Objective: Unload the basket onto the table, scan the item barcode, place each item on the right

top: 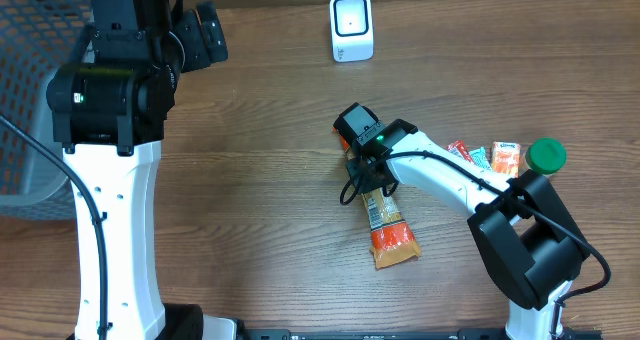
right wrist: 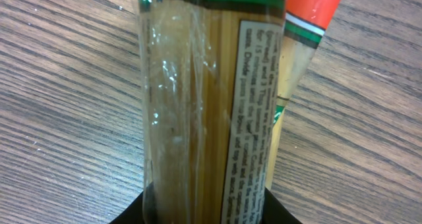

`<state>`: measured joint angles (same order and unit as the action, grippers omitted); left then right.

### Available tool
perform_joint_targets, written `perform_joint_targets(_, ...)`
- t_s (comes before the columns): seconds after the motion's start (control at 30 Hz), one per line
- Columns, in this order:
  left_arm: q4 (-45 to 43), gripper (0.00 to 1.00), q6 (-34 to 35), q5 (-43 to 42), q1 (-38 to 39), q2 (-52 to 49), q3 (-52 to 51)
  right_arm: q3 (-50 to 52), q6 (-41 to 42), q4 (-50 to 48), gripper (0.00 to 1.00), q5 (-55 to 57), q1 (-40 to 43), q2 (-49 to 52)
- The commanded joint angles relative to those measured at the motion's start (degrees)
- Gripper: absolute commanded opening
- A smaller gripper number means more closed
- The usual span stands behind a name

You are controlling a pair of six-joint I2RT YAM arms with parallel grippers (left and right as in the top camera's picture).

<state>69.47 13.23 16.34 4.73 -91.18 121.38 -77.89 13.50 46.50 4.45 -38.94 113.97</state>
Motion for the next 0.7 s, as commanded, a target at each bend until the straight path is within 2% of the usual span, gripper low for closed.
perform_joint_targets(0.0,0.0,1.00,-1.0,0.6,-0.2,0.2,0.5,-0.2,0.2,-0.9,0.17,-0.7,0.1,1.1)
perform_joint_targets(0.1,0.0,1.00,-1.0,0.6,-0.2,0.2,0.5,-0.2,0.2,-0.2,0.18,-0.9,0.1,1.1)
perform_joint_targets(0.17,0.0,1.00,-1.0,0.6,-0.2,0.2,0.5,-0.2,-2.6,0.7,0.25,-2.2,0.0,1.1)
perform_joint_targets(0.23,0.0,1.00,-1.0,0.6,-0.2,0.2,0.5,-0.2,-6.9,1.7,0.36,-3.6,0.0,1.1)
perform_joint_targets(0.37,0.0,1.00,-1.0,0.6,-0.2,0.2,0.5,-0.2,-9.3,3.0,0.52,-3.0,0.0,1.1)
perform_joint_targets(0.57,0.0,1.00,-1.0,0.6,-0.2,0.2,0.5,-0.2,-9.3,1.5,0.56,-3.1,0.0,1.1)
perform_joint_targets(0.67,0.0,1.00,-1.0,0.6,-0.2,0.2,0.5,-0.2,-9.3,0.3,0.64,-3.1,0.0,1.1)
